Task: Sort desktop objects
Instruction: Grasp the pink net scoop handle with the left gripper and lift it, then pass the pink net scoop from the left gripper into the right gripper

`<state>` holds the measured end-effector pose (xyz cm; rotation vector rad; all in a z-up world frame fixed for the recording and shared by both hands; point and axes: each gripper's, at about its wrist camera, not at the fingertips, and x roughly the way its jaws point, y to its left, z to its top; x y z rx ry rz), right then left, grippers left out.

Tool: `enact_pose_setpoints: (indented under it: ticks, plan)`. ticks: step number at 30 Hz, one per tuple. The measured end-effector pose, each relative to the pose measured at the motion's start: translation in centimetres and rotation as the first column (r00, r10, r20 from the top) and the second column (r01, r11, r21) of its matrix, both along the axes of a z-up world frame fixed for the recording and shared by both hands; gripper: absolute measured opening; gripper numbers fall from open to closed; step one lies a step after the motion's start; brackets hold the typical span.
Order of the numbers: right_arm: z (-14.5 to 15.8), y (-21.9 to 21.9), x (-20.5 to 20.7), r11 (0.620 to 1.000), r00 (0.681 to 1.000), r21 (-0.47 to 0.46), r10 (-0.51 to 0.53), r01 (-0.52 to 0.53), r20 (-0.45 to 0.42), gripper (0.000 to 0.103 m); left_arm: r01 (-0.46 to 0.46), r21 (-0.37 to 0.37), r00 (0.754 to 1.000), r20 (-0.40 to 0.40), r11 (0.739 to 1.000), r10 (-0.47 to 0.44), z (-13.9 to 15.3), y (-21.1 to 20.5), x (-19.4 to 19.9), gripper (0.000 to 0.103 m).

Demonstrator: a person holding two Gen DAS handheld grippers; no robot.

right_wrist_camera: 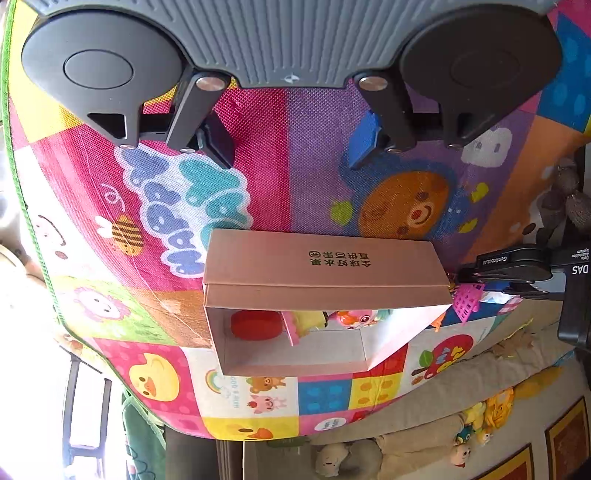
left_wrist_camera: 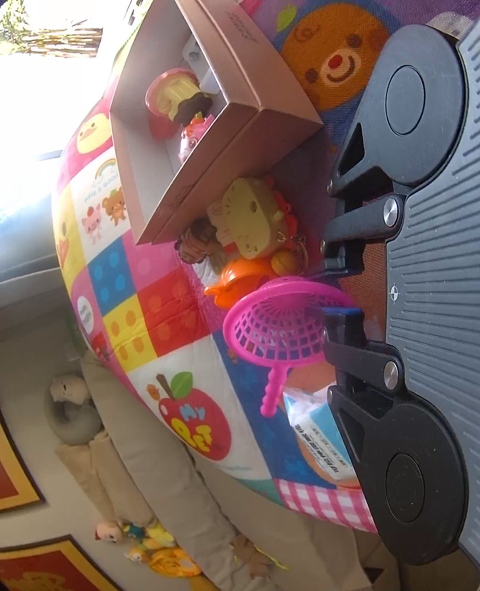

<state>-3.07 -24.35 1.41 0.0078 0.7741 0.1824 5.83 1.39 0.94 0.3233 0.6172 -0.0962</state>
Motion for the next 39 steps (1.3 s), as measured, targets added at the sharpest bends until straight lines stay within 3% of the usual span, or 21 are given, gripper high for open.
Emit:
enact_pose_setpoints:
  ticks: [5, 10, 11, 12, 14, 18, 21, 25, 28, 30, 33, 39]
  plan:
    - [0.0, 0.2, 0.1, 1.0, 1.0, 0.004, -0.008, 0.008, -0.001, 0.073, 0.124, -0.077, 0.992, -0.026, 0.989, -0.127, 1.5, -1.3, -5.3, 0.014]
    - [0.2, 0.4, 0.2, 1.0, 1.0, 0.007, -0.004, 0.004, -0.002, 0.073, 0.261, -0.22, 0.957, -0.065, 0.94, -0.281, 2.7, -2.6, -10.8, 0.018]
    - [0.3, 0.5, 0.2, 1.0, 1.0, 0.005, -0.001, 0.001, -0.001, 0.073, 0.279, -0.251, 0.95, -0.067, 0.927, -0.305, 2.9, -2.6, -11.6, 0.025]
    - [0.5, 0.6, 0.1, 1.0, 1.0, 0.001, 0.005, -0.005, 0.004, 0.074, 0.297, -0.275, 0.943, -0.066, 0.915, -0.326, 3.1, -2.6, -12.3, 0.042]
    - [1.0, 1.0, 0.0, 1.0, 1.0, -0.008, 0.017, -0.017, 0.023, 0.078, 0.308, -0.285, 0.942, -0.039, 0.908, -0.332, 3.5, -2.3, -13.5, 0.066]
    - [3.4, 2.7, -0.7, 0.996, 0.99, -0.032, 0.089, -0.086, 0.112, 0.085, 0.232, -0.261, 0.97, -0.011, 0.937, -0.243, 4.2, -0.1, -14.0, 0.088]
    - [5.6, 4.9, -1.5, 0.983, 0.962, -0.04, 0.184, -0.18, 0.2, 0.091, 0.091, -0.247, 0.995, -0.016, 0.965, -0.099, 4.2, 2.6, -13.3, 0.096]
    - [6.8, 9.6, -3.1, 0.921, 0.875, -0.134, 0.389, -0.366, 0.286, 0.099, -0.098, -0.222, 0.995, -0.044, 0.97, 0.091, 3.4, 5.8, -12.3, 0.097]
    - [6.0, 13.9, -3.5, 0.833, 0.792, -0.263, 0.548, -0.487, 0.269, 0.099, -0.184, -0.246, 0.983, -0.071, 0.952, 0.172, 3.0, 7.7, -11.9, 0.097]
    - [4.7, 16.4, -3.4, 0.789, 0.76, -0.337, 0.601, -0.514, 0.247, 0.099, -0.218, -0.259, 0.976, -0.081, 0.941, 0.204, 2.9, 8.7, -11.9, 0.098]
    - [3.1, 18.2, -2.2, 0.758, 0.756, -0.374, 0.626, -0.534, 0.189, 0.097, -0.228, -0.272, 0.973, -0.088, 0.935, 0.212, 2.6, 9.4, -12.3, 0.1]
    - [1.3, 17.4, 0.0, 0.79, 0.812, -0.333, 0.574, -0.515, 0.104, 0.097, -0.226, -0.289, 0.973, -0.111, 0.93, 0.201, 1.7, 9.4, -11.8, 0.1]
